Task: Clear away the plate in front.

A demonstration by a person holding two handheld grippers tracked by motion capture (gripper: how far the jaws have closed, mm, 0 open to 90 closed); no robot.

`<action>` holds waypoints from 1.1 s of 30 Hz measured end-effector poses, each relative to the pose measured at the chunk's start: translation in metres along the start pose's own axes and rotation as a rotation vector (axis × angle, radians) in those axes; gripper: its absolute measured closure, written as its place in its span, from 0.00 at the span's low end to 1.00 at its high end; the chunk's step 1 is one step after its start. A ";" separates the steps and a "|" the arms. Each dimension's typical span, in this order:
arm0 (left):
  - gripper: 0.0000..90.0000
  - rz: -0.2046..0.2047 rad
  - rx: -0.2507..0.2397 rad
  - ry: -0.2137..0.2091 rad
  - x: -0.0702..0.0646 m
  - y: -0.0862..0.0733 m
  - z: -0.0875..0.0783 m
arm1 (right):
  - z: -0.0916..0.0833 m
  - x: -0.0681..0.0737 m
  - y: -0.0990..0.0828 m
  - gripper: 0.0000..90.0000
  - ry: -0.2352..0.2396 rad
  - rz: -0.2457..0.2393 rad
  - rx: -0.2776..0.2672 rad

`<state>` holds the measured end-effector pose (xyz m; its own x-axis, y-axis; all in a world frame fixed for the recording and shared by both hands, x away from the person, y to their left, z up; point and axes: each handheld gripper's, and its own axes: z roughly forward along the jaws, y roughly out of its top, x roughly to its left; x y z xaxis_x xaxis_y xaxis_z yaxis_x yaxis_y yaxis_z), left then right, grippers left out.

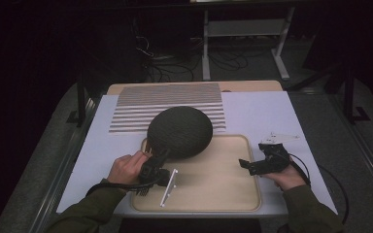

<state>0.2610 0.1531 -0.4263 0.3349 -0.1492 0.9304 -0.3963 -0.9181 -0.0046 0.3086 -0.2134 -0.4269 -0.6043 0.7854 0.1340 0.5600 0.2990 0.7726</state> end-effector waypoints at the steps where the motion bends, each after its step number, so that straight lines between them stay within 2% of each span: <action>1: 0.96 -0.004 -0.006 -0.001 -0.001 0.001 -0.002 | 0.000 0.000 0.000 0.00 -0.001 0.000 0.000; 12: 0.96 -0.011 -0.031 -0.015 -0.012 0.014 -0.014 | 0.000 0.000 0.000 0.00 0.000 -0.001 0.000; 24: 0.96 -0.009 -0.048 -0.051 -0.024 0.027 -0.027 | 0.000 0.000 0.000 0.00 0.000 -0.003 0.001; 33: 0.96 0.015 -0.054 -0.079 -0.032 0.032 -0.023 | 0.000 0.000 0.000 0.00 0.002 -0.004 0.002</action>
<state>0.2177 0.1368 -0.4482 0.3939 -0.1930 0.8987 -0.4463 -0.8949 0.0034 0.3087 -0.2132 -0.4271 -0.6075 0.7833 0.1318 0.5586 0.3034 0.7720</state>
